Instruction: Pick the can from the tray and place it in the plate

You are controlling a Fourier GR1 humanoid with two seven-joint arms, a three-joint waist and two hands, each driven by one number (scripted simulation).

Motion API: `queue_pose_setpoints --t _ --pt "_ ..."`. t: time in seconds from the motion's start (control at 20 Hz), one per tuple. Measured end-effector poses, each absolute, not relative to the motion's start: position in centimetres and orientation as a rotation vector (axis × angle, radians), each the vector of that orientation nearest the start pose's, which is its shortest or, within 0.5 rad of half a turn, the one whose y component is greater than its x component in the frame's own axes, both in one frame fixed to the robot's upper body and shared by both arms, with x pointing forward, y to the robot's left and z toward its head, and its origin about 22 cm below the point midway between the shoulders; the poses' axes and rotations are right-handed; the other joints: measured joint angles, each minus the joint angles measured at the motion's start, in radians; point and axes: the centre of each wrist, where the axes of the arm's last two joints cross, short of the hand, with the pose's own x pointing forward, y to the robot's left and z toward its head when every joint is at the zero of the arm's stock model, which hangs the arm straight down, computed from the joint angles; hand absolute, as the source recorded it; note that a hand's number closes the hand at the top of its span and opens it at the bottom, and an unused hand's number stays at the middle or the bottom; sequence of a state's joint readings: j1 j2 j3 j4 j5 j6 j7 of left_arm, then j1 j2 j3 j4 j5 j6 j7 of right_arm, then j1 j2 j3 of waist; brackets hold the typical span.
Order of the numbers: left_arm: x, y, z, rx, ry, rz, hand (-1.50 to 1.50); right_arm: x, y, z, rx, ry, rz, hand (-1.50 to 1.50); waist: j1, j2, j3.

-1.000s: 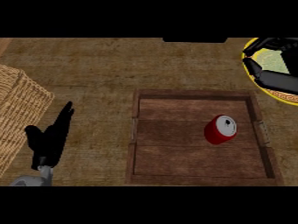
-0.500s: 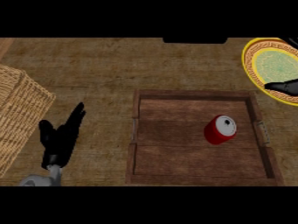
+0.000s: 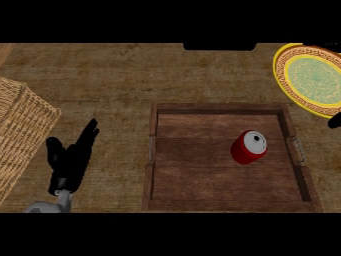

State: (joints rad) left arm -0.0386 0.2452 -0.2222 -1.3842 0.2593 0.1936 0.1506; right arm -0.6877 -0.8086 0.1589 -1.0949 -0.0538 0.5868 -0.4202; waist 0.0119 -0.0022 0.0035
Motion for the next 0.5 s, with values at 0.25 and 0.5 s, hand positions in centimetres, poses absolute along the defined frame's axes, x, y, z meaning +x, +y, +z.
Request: queue_pose_setpoints --t 0.25,0.5 --pt "24.0 24.3 -3.0 0.032 -1.222 -0.002 0.0 36.8 -33.3 19.3 -0.065 -1.666 1.295 -1.5 -0.008 -0.003 0.0" --pt "23.7 24.7 -2.7 0.023 -1.217 -0.004 0.0 35.6 -30.7 18.1 -0.106 -1.6 1.378 -1.5 -0.011 -0.002 -0.001"
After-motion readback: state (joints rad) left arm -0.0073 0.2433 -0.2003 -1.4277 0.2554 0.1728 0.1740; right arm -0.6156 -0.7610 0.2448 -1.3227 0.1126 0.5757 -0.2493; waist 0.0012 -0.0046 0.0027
